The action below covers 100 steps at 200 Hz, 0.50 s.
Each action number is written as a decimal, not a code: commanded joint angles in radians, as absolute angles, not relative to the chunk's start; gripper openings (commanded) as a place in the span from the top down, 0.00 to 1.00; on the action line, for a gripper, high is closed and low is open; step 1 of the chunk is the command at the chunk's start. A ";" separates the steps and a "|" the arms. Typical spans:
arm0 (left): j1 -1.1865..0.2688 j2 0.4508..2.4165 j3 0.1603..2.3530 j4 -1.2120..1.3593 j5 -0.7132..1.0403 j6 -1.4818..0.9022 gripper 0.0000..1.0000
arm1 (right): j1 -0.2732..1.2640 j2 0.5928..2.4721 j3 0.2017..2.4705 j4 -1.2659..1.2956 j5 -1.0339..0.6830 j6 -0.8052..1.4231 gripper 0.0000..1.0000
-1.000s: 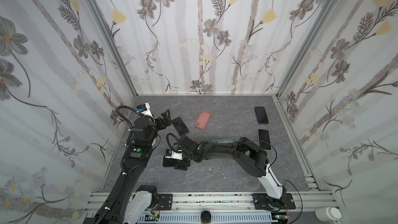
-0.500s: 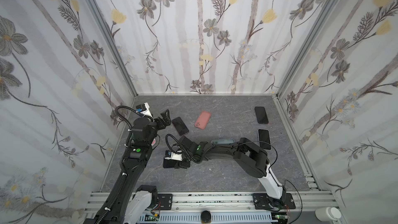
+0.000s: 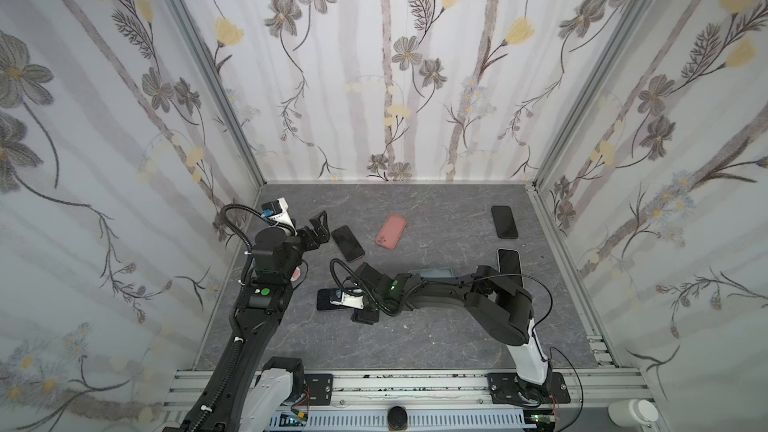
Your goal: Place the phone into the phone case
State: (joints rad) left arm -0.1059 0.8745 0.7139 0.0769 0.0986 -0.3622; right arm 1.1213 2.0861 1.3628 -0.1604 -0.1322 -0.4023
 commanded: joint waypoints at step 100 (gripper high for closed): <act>-0.106 0.846 0.717 0.098 0.052 -0.325 0.00 | 1.045 2.308 1.721 -0.455 -0.232 -0.474 0.08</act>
